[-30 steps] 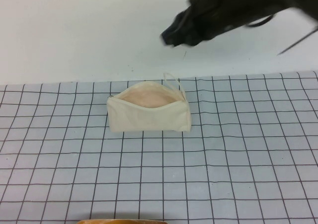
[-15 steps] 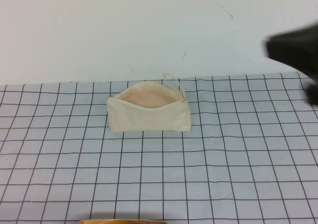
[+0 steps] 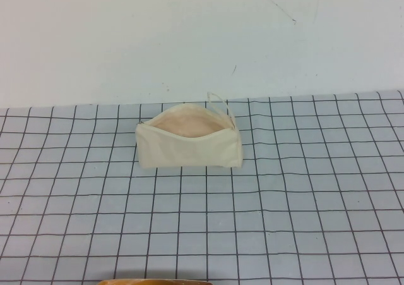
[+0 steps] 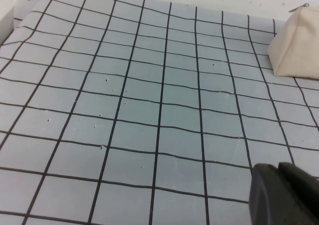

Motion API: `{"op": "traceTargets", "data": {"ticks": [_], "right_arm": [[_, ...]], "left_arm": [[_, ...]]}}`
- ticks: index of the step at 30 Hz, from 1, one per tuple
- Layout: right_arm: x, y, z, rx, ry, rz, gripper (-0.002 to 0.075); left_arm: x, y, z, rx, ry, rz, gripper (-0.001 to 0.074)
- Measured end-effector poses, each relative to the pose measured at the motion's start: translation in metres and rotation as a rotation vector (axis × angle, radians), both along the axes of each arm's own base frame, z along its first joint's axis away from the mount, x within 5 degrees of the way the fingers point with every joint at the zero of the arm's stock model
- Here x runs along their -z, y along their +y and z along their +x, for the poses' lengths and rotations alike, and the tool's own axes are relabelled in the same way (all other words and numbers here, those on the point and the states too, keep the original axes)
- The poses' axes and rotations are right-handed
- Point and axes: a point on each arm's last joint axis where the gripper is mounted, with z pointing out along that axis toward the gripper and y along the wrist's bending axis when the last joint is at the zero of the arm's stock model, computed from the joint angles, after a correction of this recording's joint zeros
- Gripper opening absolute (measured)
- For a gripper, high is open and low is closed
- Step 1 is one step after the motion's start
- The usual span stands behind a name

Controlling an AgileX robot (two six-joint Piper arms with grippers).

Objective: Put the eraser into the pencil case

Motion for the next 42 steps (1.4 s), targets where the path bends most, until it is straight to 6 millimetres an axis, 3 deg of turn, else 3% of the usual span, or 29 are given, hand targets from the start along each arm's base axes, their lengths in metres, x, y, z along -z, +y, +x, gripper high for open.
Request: {"op": "traceTargets", "data": {"ticks": [6, 15, 24, 42], "right_arm": [[0.014, -0.004, -0.007, 0.005, -0.017, 0.016, -0.0001], [0.051, 0.001, 0.017, 0.068, 0.067, -0.062, -0.0001], [0.083, 0.009, 0.021, 0.003, 0.229, -0.062, -0.0001], [0.09, 0.016, 0.015, -0.099, 0.338, -0.036, -0.0001]], "left_arm": [[0.0, 0.0, 0.0, 0.0, 0.0, 0.0, -0.0003], [0.0, 0.0, 0.0, 0.0, 0.0, 0.0, -0.0003], [0.0, 0.0, 0.0, 0.0, 0.0, 0.0, -0.0003], [0.0, 0.0, 0.0, 0.0, 0.0, 0.0, -0.0003]]}}
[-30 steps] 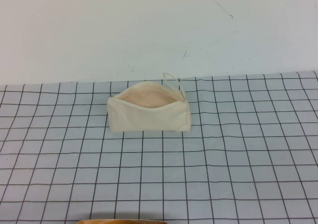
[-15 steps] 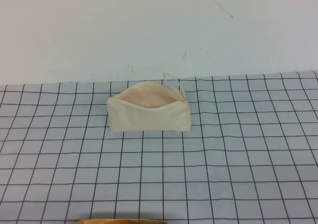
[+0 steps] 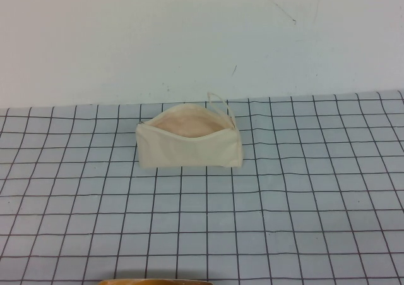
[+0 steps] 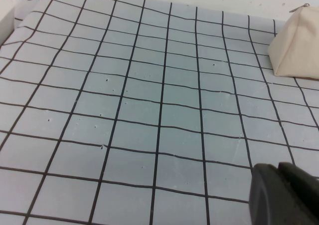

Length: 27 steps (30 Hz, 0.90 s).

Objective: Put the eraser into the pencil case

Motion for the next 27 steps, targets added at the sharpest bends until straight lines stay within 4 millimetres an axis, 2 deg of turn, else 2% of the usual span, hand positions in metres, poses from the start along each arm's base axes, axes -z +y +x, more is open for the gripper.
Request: {"op": "traceTargets", "data": {"ticks": [20, 27], "right_arm": [[-0.0013, 0.0013, -0.0009, -0.011, 0.028, 0.058, -0.0001], [0.0029, -0.0021, 0.0012, 0.012, -0.044, -0.11, -0.0001]], "left_arm": [[0.0, 0.0, 0.0, 0.0, 0.0, 0.0, -0.0003], [0.0, 0.0, 0.0, 0.0, 0.0, 0.0, -0.0003]]}}
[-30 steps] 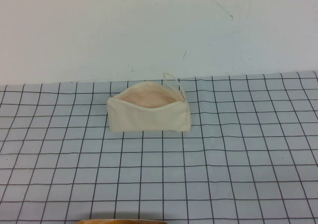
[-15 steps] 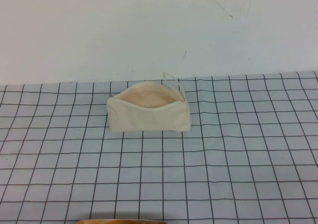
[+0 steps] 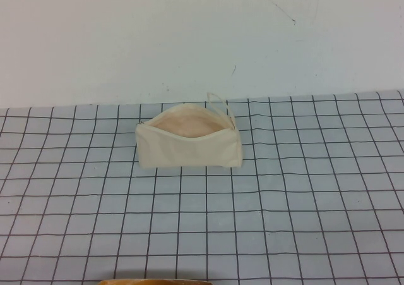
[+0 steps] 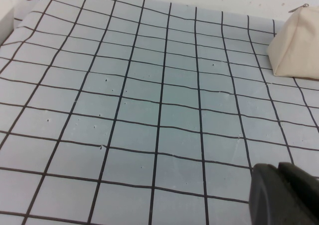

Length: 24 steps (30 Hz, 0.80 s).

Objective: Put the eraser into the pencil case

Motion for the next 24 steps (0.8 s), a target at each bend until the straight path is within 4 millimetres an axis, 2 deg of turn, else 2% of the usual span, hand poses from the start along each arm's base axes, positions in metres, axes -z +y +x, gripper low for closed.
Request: {"op": "traceTargets", "data": {"ticks": [3, 8, 11, 14, 18, 24], "right_arm": [[0.008, -0.005, 0.004, 0.078, -0.017, -0.045, -0.0001], [0.043, -0.026, 0.012, 0.366, -0.091, -0.064, -0.0001], [0.067, -0.035, 0.009, 0.489, -0.041, -0.079, -0.0001], [0.081, -0.042, 0.005, 0.582, 0.069, -0.11, -0.0001], [0.089, -0.046, 0.002, 0.63, 0.154, -0.141, -0.0001], [0.089, -0.046, 0.002, 0.633, 0.161, -0.138, -0.0001]], "left_arm": [[0.0, 0.0, 0.0, 0.0, 0.0, 0.0, -0.0003], [0.0, 0.0, 0.0, 0.002, 0.0, 0.0, -0.0003], [0.0, 0.0, 0.0, 0.002, 0.0, 0.0, -0.0003], [0.0, 0.0, 0.0, 0.002, 0.0, 0.0, -0.0003], [0.0, 0.0, 0.0, 0.002, 0.0, 0.0, -0.0003], [0.0, 0.0, 0.0, 0.002, 0.0, 0.0, -0.0003]]}}
